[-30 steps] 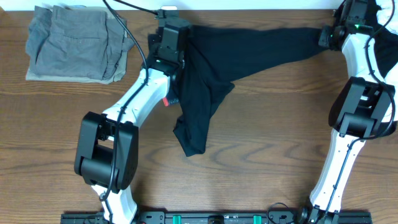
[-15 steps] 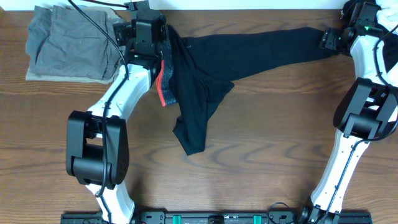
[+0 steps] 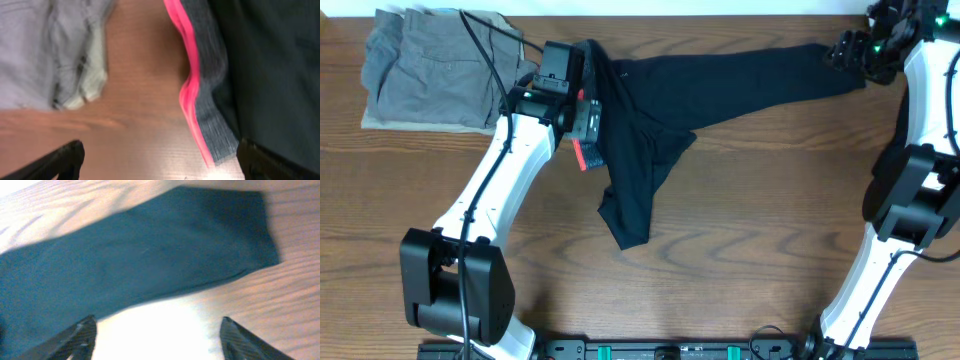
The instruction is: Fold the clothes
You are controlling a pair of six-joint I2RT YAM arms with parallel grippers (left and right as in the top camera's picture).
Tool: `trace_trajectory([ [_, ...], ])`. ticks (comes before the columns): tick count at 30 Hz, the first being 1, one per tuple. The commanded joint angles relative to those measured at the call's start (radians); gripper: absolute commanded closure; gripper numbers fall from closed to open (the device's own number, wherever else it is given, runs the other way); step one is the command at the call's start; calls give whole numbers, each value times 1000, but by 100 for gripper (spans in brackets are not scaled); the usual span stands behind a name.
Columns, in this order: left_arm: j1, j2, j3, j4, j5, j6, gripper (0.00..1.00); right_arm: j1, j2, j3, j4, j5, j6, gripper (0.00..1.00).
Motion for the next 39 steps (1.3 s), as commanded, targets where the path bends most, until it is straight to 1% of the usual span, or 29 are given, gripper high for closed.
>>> trace_trajectory([
  [1,36,21,-52,-23,132,-1,2,60,-1,1,-72,-84,-46,31],
  [3,54,23,-82,-16,179,3,2,95,-1,1,-120,-82,-71,34],
  [6,73,34,-103,-12,257,20,2,151,-1,1,-162,-79,-105,33],
  [10,78,54,-129,0,274,29,2,215,-1,1,-178,-72,-108,32],
  [14,78,69,-176,77,372,28,2,259,-1,1,-182,-66,-108,32],
  [18,78,81,-219,148,383,18,2,280,-1,1,-200,-54,-108,32],
  [20,78,89,-233,172,385,7,2,288,-1,0,-227,-58,-108,36],
  [21,78,96,-237,177,385,6,2,295,-1,-3,-246,-60,-108,40],
  [22,78,103,-237,177,385,5,2,302,-1,-6,-257,-60,-108,42],
  [25,78,129,-237,180,387,5,2,330,-1,-24,-274,-60,-108,41],
  [29,78,165,-237,206,432,5,1,372,-1,-80,-254,-60,-108,41],
  [31,78,178,-237,218,438,5,7,390,-1,-114,-242,-60,-108,41],
  [33,78,182,-237,220,437,5,16,406,-1,-146,-229,-60,-108,42],
  [34,78,182,-237,220,437,5,23,413,-1,-163,-220,-64,-108,42],
  [37,78,182,-237,227,437,5,48,434,-1,-211,-180,-93,-116,42],
  [38,78,182,-237,229,437,5,54,443,-1,-227,-168,-106,-121,43],
  [39,78,182,-237,230,437,5,57,452,-1,-242,-155,-111,-123,43],
])
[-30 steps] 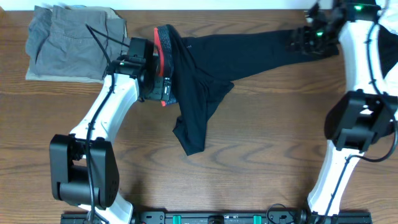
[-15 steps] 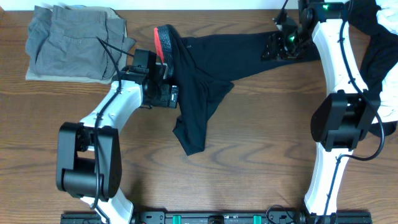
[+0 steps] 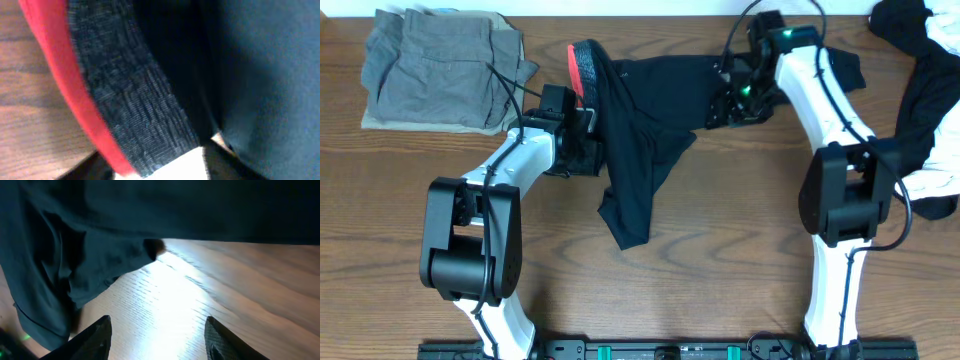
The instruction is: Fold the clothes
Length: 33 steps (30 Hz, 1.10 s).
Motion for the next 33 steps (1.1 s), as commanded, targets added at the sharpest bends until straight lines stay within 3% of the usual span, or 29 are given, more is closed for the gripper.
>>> trace_trajectory([
  [1,2,7,-8,5,14,6,59,30,6,-48,30,-39,-21,43],
  [4,2,7,-8,6,14,6,73,54,6,-91,78,-39,-25,43],
  [11,2,7,-8,11,14,6,88,109,6,-225,240,-33,25,41],
  [21,2,7,-8,10,14,5,91,194,6,-348,466,180,191,43],
  [23,2,7,-8,10,14,5,91,204,6,-350,472,188,195,49],
  [24,2,7,-8,10,13,5,94,206,6,-350,469,200,202,61],
  [25,2,7,-8,10,13,5,94,207,6,-350,467,205,206,87],
  [26,2,7,-8,11,14,-3,94,206,3,-349,460,206,223,99],
  [33,15,6,-7,22,13,-101,94,115,-126,-347,408,223,246,99],
])
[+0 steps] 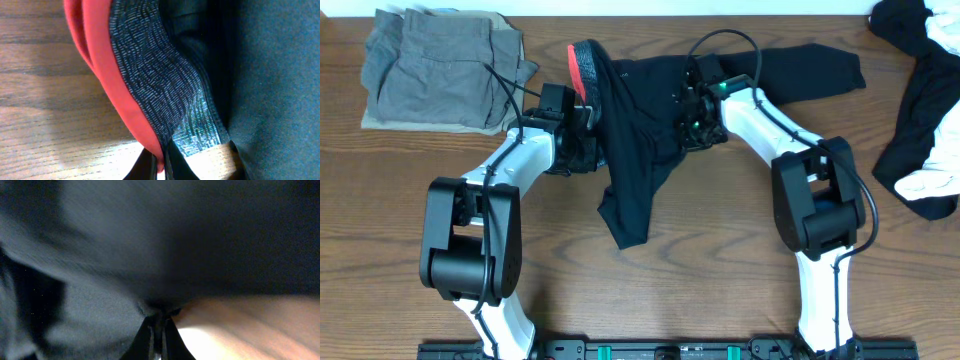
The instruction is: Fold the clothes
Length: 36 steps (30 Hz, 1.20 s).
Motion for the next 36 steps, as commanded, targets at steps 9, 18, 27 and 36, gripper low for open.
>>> trace_trajectory([
  [9,62,6,-7,-6,11,-72,94,-260,-267,-15,-98,211,23,99],
  [18,153,6,-7,-25,10,-71,94,-462,-283,-15,-204,237,16,99],
  [27,243,1,-7,-26,10,-71,94,-664,-314,3,-155,209,16,94],
  [36,249,-14,-7,-85,11,-67,95,-707,-314,3,-157,181,16,83],
])
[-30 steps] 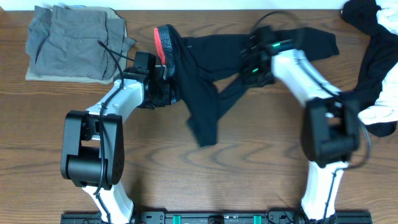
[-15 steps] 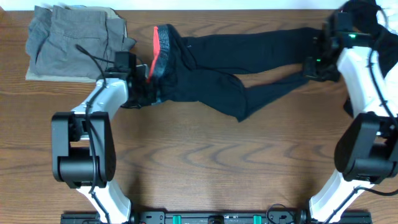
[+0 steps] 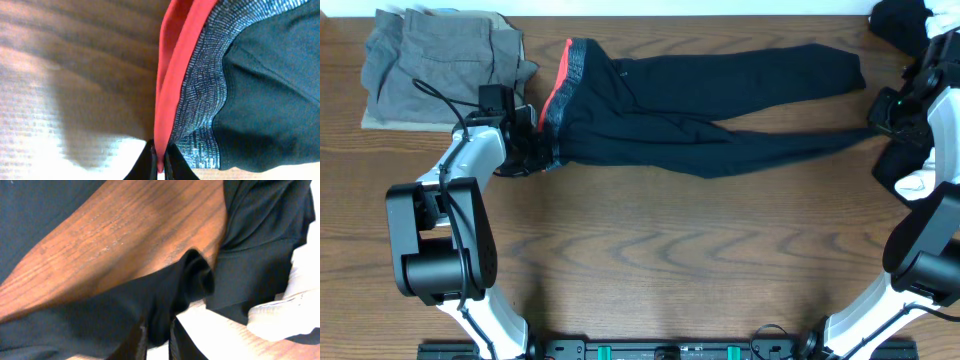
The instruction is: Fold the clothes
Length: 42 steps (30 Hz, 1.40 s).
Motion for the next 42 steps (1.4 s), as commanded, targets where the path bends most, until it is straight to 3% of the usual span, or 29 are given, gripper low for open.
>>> trace_trajectory([
  [1,6,-19,-7,-55,-2,-12,94,1,-30,19,-8,-11,0,82],
  [5,6,-68,-7,-163,10,-12,94,-3,-30,19,-9,28,6,72],
  [12,6,-234,-6,-340,16,25,94,-13,-30,19,-2,28,9,68],
  [20,6,-370,-6,-443,-48,48,93,-3,-30,19,-12,-6,8,46],
  [23,6,-373,-6,-454,-48,48,84,-3,-30,19,-13,-21,8,44],
  [26,6,-373,-6,-457,-55,48,48,-3,-30,19,-13,-23,9,43],
  [30,6,-373,-6,-457,-130,34,29,-3,-30,18,-18,-22,36,42],
  [42,6,-373,-6,-400,-187,6,26,-11,-29,-153,6,102,189,56],
])
